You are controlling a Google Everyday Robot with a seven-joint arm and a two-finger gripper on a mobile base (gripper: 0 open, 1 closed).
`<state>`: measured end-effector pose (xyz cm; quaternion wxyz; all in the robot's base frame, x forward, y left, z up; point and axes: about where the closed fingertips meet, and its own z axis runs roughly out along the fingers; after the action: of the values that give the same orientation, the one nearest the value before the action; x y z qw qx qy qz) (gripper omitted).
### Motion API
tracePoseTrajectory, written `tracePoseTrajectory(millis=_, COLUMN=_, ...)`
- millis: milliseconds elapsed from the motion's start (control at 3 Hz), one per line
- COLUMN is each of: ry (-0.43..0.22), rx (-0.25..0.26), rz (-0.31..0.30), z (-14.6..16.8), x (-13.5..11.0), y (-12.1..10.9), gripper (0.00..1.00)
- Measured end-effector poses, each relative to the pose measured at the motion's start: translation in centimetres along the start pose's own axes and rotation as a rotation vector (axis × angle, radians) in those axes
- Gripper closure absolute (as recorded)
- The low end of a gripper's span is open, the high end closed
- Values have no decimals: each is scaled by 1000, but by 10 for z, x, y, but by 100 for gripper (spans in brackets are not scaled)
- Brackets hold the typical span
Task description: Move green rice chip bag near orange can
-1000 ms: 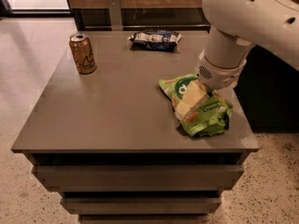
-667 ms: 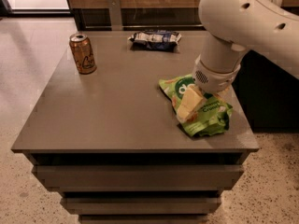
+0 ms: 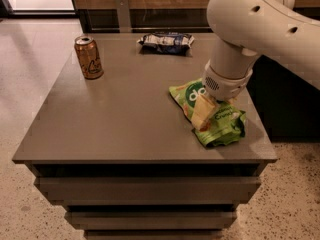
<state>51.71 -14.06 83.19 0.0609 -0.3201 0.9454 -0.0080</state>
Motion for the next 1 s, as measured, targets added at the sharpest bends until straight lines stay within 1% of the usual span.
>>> tracePoseTrajectory(millis=333, ry=-10, rx=17, rz=-12, z=-6, x=-2, y=-1, gripper=87)
tracePoseTrajectory(millis=667, ry=-14, rx=20, rz=-14, z=-8, x=-2, y=-1, gripper=100)
tracePoseTrajectory(millis=1000, ry=-59, rx=31, rz=-36, z=-31, x=-5, y=-5, gripper=100)
